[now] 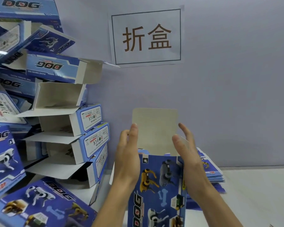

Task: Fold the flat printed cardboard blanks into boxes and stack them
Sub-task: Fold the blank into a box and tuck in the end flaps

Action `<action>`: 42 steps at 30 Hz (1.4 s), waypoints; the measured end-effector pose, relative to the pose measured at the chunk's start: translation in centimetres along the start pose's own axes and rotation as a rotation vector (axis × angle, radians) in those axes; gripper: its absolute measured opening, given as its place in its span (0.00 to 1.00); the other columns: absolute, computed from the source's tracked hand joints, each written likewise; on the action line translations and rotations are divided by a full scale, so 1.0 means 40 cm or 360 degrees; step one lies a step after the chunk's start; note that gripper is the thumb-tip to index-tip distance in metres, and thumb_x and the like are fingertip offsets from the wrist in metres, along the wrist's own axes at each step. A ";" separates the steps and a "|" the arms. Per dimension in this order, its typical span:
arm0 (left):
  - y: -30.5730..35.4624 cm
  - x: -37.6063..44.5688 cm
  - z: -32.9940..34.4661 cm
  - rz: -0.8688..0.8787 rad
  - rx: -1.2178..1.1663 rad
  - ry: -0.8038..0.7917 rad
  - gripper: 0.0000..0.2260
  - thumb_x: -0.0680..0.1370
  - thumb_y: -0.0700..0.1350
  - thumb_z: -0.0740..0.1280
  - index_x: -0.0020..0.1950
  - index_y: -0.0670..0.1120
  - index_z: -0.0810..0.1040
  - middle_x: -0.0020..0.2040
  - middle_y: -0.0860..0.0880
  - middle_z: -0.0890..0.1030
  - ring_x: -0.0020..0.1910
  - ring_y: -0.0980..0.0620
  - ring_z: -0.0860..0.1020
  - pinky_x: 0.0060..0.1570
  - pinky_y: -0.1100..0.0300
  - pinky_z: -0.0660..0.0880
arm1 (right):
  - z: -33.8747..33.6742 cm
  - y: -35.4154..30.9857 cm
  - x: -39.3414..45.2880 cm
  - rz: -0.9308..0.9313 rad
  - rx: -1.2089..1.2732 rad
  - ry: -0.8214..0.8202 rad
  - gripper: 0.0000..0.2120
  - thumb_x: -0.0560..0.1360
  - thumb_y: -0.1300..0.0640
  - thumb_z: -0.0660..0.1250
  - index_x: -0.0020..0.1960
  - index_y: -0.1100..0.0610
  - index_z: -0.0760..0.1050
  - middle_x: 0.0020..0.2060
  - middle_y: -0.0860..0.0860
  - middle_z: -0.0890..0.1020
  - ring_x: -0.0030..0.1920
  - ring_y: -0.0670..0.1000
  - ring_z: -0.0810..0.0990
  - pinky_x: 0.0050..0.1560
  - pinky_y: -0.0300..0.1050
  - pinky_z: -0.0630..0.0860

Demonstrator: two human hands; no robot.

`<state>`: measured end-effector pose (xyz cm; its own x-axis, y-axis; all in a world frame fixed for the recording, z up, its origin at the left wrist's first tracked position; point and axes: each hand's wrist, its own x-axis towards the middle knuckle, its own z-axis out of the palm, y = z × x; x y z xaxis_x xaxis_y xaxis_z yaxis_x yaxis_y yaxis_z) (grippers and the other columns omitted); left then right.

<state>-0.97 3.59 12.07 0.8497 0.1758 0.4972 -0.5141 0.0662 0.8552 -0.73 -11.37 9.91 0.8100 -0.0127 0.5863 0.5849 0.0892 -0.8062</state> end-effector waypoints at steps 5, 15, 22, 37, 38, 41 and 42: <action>-0.030 -0.011 0.024 0.0020 0.0037 0.0204 0.15 0.78 0.67 0.56 0.48 0.60 0.74 0.43 0.49 0.81 0.41 0.52 0.81 0.46 0.47 0.77 | 0.012 0.010 -0.023 -0.0030 -0.0108 0.0123 0.30 0.73 0.37 0.60 0.73 0.36 0.58 0.42 0.18 0.74 0.47 0.19 0.72 0.47 0.26 0.71; -0.108 -0.035 0.040 -0.0014 -0.0017 0.0169 0.13 0.78 0.51 0.58 0.53 0.48 0.79 0.44 0.50 0.83 0.44 0.49 0.82 0.39 0.56 0.79 | 0.001 0.066 -0.027 -0.0010 -0.0123 0.0342 0.12 0.83 0.54 0.59 0.66 0.48 0.69 0.45 0.31 0.81 0.46 0.33 0.80 0.39 0.25 0.73; -0.121 -0.054 0.043 0.0009 0.0034 0.0254 0.15 0.75 0.56 0.57 0.55 0.51 0.75 0.44 0.46 0.82 0.44 0.45 0.82 0.38 0.53 0.79 | 0.001 0.079 -0.045 0.0017 -0.0246 0.0355 0.14 0.78 0.45 0.58 0.63 0.44 0.70 0.46 0.36 0.83 0.48 0.36 0.81 0.40 0.28 0.75; -0.024 0.009 -0.020 -0.0206 0.1255 -0.0123 0.08 0.81 0.43 0.57 0.46 0.45 0.73 0.44 0.47 0.76 0.39 0.51 0.72 0.35 0.56 0.66 | -0.042 -0.030 0.003 0.0167 -0.1487 0.0420 0.17 0.76 0.60 0.60 0.29 0.63 0.69 0.22 0.53 0.68 0.24 0.49 0.62 0.22 0.37 0.59; -0.008 0.010 -0.020 -0.0231 0.1394 -0.0129 0.07 0.80 0.44 0.57 0.47 0.46 0.73 0.46 0.48 0.74 0.40 0.50 0.71 0.37 0.56 0.66 | -0.038 -0.029 0.002 0.0168 -0.1492 0.0428 0.16 0.76 0.60 0.61 0.31 0.64 0.71 0.23 0.56 0.71 0.24 0.50 0.63 0.22 0.39 0.60; 0.028 -0.011 -0.005 -0.0164 0.1696 -0.0033 0.04 0.80 0.48 0.60 0.49 0.48 0.69 0.44 0.51 0.69 0.40 0.52 0.70 0.36 0.58 0.65 | -0.030 -0.035 0.002 0.0226 -0.1536 0.0473 0.14 0.76 0.58 0.62 0.35 0.65 0.75 0.27 0.58 0.77 0.25 0.53 0.70 0.23 0.41 0.66; 0.031 -0.018 -0.002 -0.0127 0.1736 0.0010 0.07 0.80 0.48 0.61 0.45 0.47 0.68 0.40 0.52 0.69 0.37 0.53 0.70 0.32 0.59 0.64 | -0.028 -0.039 0.001 0.0253 -0.1550 0.0491 0.14 0.75 0.59 0.62 0.33 0.64 0.73 0.26 0.56 0.75 0.24 0.53 0.69 0.23 0.40 0.66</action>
<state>-2.24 3.62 12.75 0.8736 0.2149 0.4367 -0.0743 -0.8278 0.5561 -1.56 -12.61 11.10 0.7761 -0.3380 0.5323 0.1398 -0.7309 -0.6680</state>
